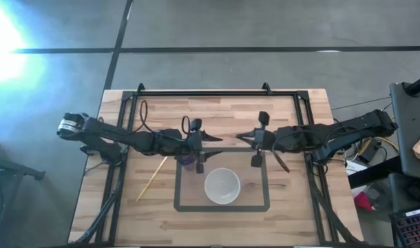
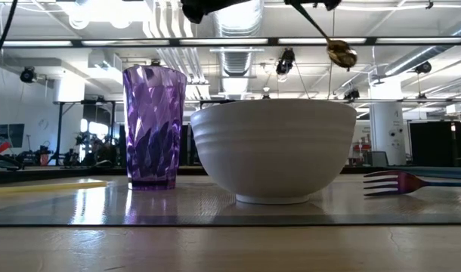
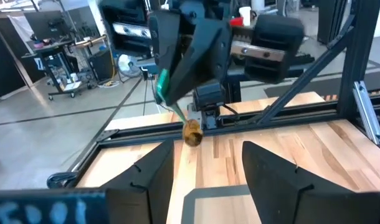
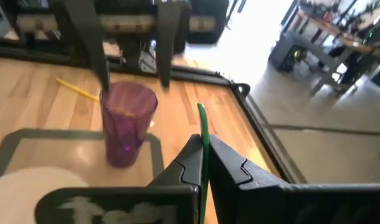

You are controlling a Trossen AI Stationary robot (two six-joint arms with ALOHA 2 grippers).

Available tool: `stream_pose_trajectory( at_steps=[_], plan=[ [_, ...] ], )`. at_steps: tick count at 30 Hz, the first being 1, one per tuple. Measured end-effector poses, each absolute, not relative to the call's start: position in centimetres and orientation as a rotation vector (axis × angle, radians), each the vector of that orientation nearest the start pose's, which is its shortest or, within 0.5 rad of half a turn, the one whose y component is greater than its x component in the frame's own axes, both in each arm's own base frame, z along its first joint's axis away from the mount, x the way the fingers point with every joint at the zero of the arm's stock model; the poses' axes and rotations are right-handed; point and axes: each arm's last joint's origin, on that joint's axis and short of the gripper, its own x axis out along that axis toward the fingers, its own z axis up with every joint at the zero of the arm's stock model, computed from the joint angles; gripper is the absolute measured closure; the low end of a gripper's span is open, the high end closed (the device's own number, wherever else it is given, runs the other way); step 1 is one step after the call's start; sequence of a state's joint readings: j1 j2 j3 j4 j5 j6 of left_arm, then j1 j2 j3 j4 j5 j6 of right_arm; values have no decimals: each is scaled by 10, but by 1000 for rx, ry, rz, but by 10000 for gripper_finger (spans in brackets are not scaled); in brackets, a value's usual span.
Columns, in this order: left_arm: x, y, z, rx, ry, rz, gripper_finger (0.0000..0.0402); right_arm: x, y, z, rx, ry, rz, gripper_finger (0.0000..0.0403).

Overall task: Pick & Place Utensil
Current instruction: Put the green spoon into the white bowl on the transparent mat

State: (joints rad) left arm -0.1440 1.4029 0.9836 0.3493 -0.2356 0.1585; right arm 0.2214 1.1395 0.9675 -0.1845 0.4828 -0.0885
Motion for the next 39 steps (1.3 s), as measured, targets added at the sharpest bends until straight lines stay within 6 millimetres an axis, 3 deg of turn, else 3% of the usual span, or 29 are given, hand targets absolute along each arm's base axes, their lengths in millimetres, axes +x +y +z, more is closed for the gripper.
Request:
stream_pose_trajectory(
  at_steps=[13, 25, 33, 39],
  plan=[
    [279, -37, 334, 200, 156, 67, 219, 203, 31, 296, 56, 353, -334, 394],
    [256, -40, 344, 230, 176, 43, 219, 188, 28, 247, 417, 73, -323, 394],
    [255, -50, 340, 260, 203, 8, 219, 180, 26, 214, 604, -166, -261, 394],
    [254, -58, 339, 267, 207, -15, 219, 178, 29, 194, 685, -246, -223, 394]
  ],
)
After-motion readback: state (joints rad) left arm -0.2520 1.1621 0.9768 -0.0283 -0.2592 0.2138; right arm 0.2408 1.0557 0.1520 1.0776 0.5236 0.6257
